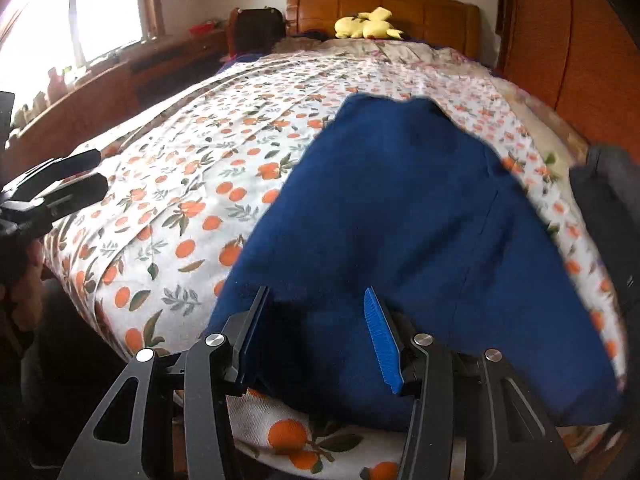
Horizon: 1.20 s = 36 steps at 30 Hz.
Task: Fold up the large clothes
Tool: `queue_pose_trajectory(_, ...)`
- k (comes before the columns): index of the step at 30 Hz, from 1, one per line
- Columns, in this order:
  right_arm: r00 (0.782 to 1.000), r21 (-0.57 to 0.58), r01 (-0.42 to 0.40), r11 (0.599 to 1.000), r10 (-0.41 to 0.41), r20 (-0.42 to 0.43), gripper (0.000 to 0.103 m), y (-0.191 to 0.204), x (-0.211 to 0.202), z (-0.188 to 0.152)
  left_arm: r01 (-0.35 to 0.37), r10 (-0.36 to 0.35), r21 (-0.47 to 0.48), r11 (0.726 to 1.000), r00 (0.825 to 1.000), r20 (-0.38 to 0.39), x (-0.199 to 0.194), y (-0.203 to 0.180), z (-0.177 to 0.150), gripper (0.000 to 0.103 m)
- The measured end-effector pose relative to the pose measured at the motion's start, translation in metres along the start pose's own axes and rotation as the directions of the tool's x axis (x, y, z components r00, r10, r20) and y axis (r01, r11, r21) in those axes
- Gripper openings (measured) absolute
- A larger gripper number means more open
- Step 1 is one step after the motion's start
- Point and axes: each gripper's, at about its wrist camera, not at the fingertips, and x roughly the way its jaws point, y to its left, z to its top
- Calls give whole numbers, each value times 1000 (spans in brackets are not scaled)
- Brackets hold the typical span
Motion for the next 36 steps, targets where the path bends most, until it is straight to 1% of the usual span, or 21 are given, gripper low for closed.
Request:
queue_pose_trajectory(3, 1000, 1, 9, 1000, -9, 25, 45, 1, -9, -1, 1, -1, 0, 1000, 1000, -7, 6, -1, 1, 100)
queue_pose_trajectory(6, 997, -18, 47, 999, -46, 60, 45, 1, -29, 0, 6, -6, 13, 1000, 1000, -7, 11, -6, 4, 100)
queue_pose_trajectory(10, 985, -4, 126, 992, -125, 121, 47, -19, -63, 0, 21, -21, 28, 999, 1000, -5, 24, -11, 10, 100)
queue_pose_trajectory(11, 976, 9, 168, 986, -168, 137, 49, -29, -72, -1, 28, -27, 31, 999, 1000, -7, 29, -13, 13, 100)
queue_pose_trajectory(12, 970, 22, 194, 981, -195, 144, 51, -37, -78, -1, 32, -32, 33, 999, 999, -7, 33, -15, 15, 100)
queue_pose_trajectory(13, 962, 34, 225, 974, -228, 148, 57, -47, -82, -1, 38, -37, 38, 999, 999, -7, 38, -18, 18, 100)
queue_pose_trajectory(14, 952, 42, 265, 963, -269, 146, 59, -54, -83, -1, 43, -42, 44, 998, 999, -5, 43, -21, 21, 100)
queue_pose_trajectory(15, 937, 56, 314, 948, -318, 143, 59, -65, -85, -2, 47, -47, 49, 998, 999, -4, 46, -23, 23, 100)
queue_pose_trajectory(16, 934, 76, 322, 944, -330, 135, 59, -77, -85, -1, 53, -53, 57, 997, 999, -3, 52, -26, 27, 100)
queue_pose_trajectory(20, 939, 136, 308, 942, -324, 118, 59, -102, -82, -4, 69, -69, 83, 994, 998, -2, 72, -38, 41, 100)
queue_pose_trajectory(23, 953, 174, 272, 946, -290, 91, 59, -111, -71, -11, 80, -80, 101, 992, 997, -2, 87, -47, 52, 100)
queue_pose_trajectory(26, 962, 185, 253, 950, -268, 60, 60, -114, -57, -21, 86, -86, 113, 990, 996, -8, 101, -51, 60, 100)
queue_pose_trajectory(29, 966, 209, 244, 947, -256, 33, 70, -119, -48, -29, 89, -87, 118, 989, 996, -18, 119, -53, 71, 100)
queue_pose_trajectory(32, 979, 239, 196, 951, -204, 7, 70, -124, -42, -35, 80, -76, 119, 990, 996, -35, 145, -50, 85, 100)
queue_pose_trajectory(36, 985, 243, 169, 955, -175, 0, 70, -121, -38, -39, 61, -55, 118, 991, 997, -50, 174, -42, 102, 100)
